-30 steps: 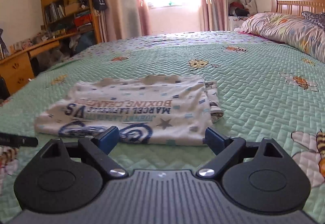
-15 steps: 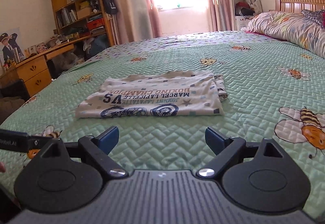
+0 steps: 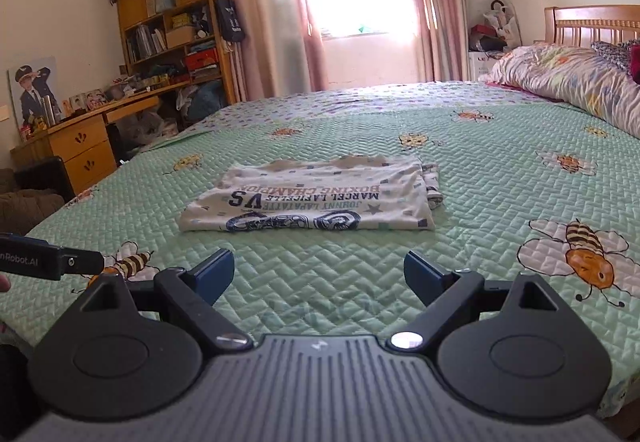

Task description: Fold clothes

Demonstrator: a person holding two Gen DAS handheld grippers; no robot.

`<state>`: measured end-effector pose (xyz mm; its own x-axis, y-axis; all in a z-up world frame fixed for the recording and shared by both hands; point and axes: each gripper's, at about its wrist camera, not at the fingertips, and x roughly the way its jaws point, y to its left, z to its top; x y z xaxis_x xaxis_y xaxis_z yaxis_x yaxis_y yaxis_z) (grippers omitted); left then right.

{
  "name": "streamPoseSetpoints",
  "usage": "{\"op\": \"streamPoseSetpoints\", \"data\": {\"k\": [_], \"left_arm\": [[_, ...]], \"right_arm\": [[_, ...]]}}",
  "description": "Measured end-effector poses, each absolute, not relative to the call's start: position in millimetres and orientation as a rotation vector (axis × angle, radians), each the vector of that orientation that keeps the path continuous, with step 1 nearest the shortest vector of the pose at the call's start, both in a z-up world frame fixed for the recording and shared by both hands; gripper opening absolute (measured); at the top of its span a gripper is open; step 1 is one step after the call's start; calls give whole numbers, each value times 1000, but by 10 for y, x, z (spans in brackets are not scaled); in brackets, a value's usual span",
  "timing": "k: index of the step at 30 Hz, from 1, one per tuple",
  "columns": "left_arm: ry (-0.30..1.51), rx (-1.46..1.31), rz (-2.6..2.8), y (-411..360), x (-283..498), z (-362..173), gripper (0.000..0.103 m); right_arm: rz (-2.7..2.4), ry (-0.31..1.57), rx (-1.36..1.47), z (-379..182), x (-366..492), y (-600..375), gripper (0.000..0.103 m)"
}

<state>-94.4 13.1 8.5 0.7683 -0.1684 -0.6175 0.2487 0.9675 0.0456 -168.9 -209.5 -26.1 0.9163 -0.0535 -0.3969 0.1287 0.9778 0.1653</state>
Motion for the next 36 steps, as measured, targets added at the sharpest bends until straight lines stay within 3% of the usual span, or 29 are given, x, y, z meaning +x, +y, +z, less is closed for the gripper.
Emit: {"op": "streamPoseSetpoints", "data": {"k": [20,36], "left_arm": [[696,-49,-221,317,-722,2,102],[721,57,-192,254,-685,22,102]], "right_arm": [[-85,427,186,-358,-1663,-2051,92],[-62,426,144,-309,-1641,-1952,92]]}}
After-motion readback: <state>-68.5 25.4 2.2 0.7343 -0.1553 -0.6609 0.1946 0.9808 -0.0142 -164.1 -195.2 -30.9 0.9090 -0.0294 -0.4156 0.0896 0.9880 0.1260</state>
